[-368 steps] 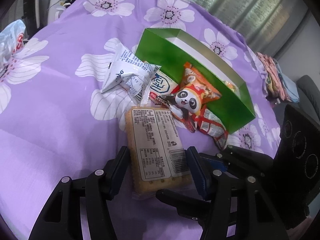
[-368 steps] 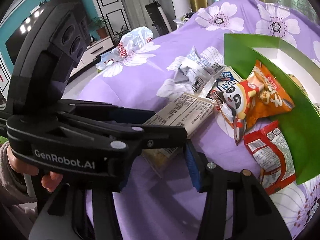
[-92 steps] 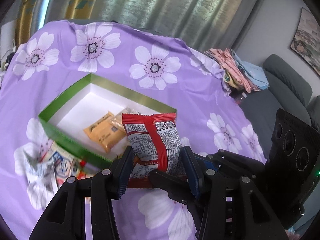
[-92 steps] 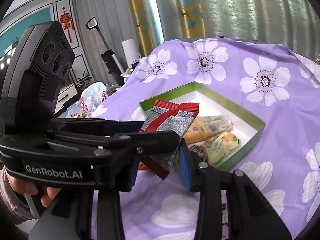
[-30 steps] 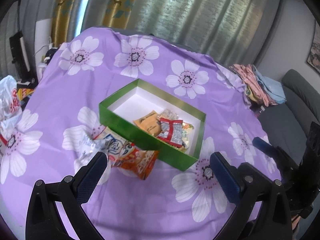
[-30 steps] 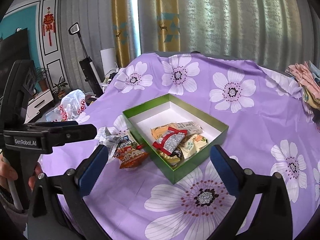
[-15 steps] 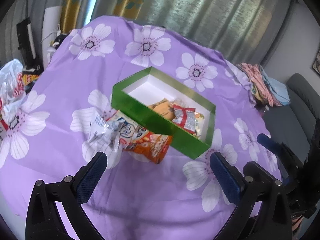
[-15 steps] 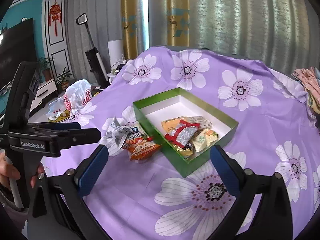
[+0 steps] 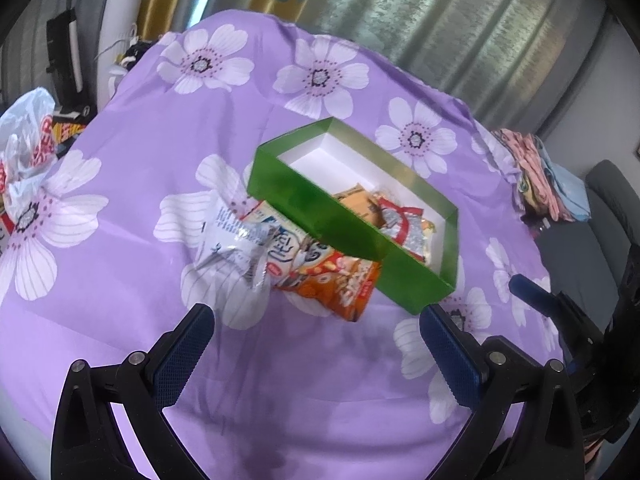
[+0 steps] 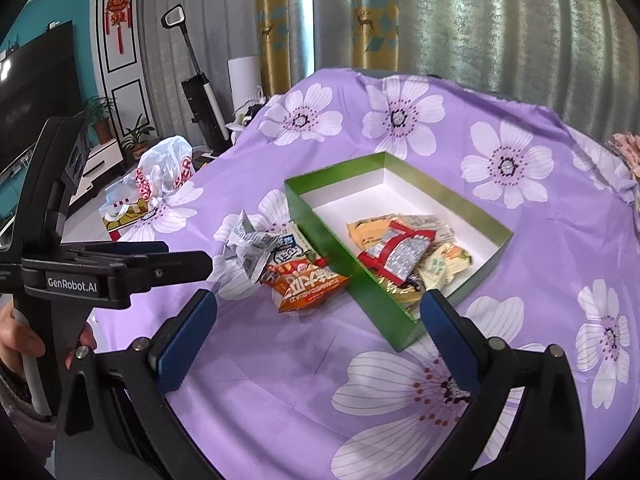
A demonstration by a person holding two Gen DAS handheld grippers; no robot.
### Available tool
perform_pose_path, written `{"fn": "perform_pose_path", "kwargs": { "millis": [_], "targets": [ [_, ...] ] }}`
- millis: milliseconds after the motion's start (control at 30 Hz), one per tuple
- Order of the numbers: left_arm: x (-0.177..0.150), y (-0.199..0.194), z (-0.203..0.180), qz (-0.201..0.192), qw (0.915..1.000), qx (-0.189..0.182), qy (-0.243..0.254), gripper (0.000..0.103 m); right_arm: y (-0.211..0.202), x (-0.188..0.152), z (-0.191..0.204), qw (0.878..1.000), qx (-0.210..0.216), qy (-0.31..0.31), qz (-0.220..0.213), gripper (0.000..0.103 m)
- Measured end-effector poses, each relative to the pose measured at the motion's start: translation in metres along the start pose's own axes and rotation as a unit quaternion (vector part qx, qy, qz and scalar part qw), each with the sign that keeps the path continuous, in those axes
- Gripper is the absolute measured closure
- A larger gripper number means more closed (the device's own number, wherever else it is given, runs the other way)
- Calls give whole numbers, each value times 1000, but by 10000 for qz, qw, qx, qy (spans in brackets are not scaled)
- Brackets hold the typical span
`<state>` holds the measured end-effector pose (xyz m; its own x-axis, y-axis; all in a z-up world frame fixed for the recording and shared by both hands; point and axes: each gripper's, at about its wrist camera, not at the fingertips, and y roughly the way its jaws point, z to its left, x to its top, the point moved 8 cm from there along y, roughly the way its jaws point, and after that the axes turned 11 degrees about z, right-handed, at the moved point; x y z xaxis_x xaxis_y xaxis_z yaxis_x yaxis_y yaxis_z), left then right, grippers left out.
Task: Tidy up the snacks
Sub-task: 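Withdraw the left tool and move toward the orange panda snack bag, then lower the open left tool onto the orange panda snack bag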
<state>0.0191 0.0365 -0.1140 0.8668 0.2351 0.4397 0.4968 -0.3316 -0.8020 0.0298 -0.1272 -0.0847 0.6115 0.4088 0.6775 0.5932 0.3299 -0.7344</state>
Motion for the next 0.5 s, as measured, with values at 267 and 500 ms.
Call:
{"fn": "perform_pose_path", "kwargs": {
  "millis": [267, 500],
  "targets": [
    [-14, 20, 27, 146, 9997, -74, -152, 1, 37, -16, 10, 9980, 476, 45, 403, 1],
    [-16, 35, 26, 239, 9981, -528, -209, 1, 65, -26, 11, 9947, 828, 143, 595, 3]
  ]
}}
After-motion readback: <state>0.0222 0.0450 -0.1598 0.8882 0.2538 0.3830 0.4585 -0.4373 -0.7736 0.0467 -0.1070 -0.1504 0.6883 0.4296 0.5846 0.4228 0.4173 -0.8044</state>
